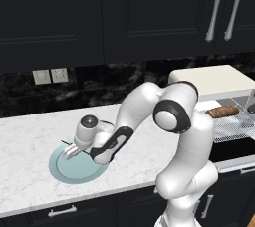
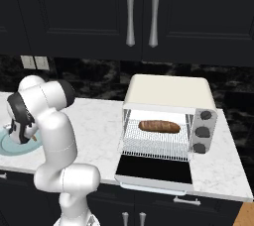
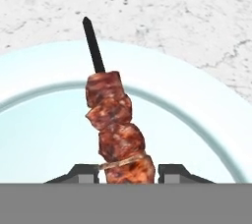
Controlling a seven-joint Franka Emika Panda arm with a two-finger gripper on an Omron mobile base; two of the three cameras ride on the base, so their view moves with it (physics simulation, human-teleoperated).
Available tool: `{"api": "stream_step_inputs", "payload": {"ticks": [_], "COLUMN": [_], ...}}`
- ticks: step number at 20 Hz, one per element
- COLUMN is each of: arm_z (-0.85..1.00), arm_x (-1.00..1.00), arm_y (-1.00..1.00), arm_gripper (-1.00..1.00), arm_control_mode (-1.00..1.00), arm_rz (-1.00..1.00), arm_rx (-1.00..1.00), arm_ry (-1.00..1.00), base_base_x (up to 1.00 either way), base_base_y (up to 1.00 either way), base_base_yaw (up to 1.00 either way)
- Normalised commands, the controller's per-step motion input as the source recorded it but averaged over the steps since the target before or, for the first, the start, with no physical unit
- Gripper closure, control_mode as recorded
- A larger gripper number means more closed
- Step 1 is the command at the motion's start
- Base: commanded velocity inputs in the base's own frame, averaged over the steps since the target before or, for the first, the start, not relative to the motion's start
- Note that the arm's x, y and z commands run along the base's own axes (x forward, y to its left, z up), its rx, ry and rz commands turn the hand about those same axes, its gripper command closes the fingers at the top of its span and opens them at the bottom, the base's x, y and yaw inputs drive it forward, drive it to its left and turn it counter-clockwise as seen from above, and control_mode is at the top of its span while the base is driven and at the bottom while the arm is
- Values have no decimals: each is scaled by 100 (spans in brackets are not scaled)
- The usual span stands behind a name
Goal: Pick up the kebab skewer and baguette bread, and place them inside the toaster oven. Close the toaster oven door and start by setting the timer.
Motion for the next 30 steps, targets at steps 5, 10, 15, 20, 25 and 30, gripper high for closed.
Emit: {"api": "stream_step_inputs", "payload": {"ticks": [5, 10, 15, 20, 25, 30], "arm_z": [-7, 48, 75, 91, 76, 35], "arm_x": [0, 1, -5, 0, -5, -28], "arm_y": [0, -15, -45, -45, -43, -48], "arm_gripper": [100, 100, 100, 100, 100, 100], "arm_control_mode": [-100, -100, -100, -100, -100, -100], "arm_rz": [0, -4, -12, -17, -21, -29], "arm_rx": [0, 0, 0, 0, 0, 4], "arm_ry": [3, 0, 0, 0, 0, 0], "base_base_x": [0, 0, 0, 0, 0, 0], "base_base_y": [0, 0, 0, 0, 0, 0], "base_base_yaw": [0, 0, 0, 0, 0, 0]}}
